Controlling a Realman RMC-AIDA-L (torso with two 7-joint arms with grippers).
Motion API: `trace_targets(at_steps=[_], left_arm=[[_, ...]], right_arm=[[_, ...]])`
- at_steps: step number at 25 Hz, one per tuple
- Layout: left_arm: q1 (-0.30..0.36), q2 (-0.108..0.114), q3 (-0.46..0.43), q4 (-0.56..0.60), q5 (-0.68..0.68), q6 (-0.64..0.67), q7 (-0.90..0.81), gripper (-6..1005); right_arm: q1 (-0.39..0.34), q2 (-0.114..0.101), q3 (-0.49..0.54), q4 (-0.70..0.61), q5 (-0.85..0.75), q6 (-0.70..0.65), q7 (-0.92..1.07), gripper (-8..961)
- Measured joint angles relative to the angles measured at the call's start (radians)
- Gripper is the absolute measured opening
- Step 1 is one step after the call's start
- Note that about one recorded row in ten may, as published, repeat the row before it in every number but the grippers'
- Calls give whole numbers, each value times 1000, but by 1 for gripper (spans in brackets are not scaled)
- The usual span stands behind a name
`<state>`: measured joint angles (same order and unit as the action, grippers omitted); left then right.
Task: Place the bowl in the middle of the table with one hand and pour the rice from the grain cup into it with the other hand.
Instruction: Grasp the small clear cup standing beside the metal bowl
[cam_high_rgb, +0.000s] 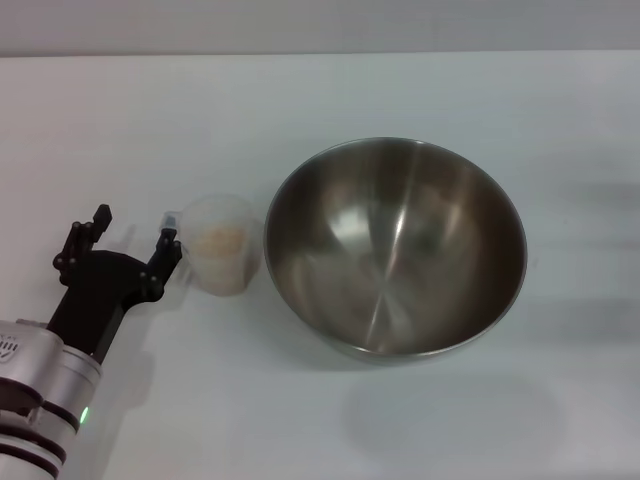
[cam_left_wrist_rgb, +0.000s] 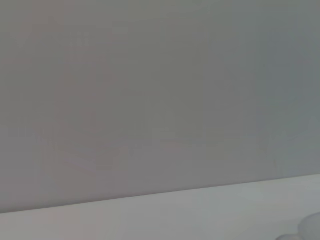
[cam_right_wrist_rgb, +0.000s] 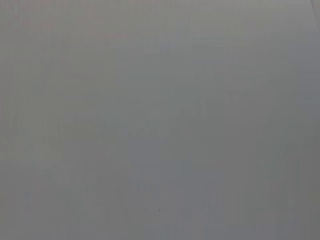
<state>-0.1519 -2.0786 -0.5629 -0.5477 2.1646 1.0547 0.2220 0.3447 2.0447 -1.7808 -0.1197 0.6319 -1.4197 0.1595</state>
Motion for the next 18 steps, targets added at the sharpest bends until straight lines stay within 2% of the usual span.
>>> trace_targets(at_steps=[4, 9, 13, 17, 18], left_arm=[[-4, 0, 0, 3, -5, 0, -1, 810], [-11, 0, 1, 5, -25, -1, -8, 715], [-17, 0, 9, 4, -43, -1, -8, 459], [-23, 0, 18, 8, -43, -1, -4, 404], [-28, 0, 25, 10, -42, -1, -3, 364]], right_arm=[[4, -1, 0, 0, 0, 1, 0, 619], [9, -3, 0, 0, 0, 2, 0, 618], [11, -3, 0, 0, 0, 2, 1, 618], [12, -4, 0, 0, 0, 2, 2, 618], [12, -5, 1, 0, 0, 3, 2, 618]])
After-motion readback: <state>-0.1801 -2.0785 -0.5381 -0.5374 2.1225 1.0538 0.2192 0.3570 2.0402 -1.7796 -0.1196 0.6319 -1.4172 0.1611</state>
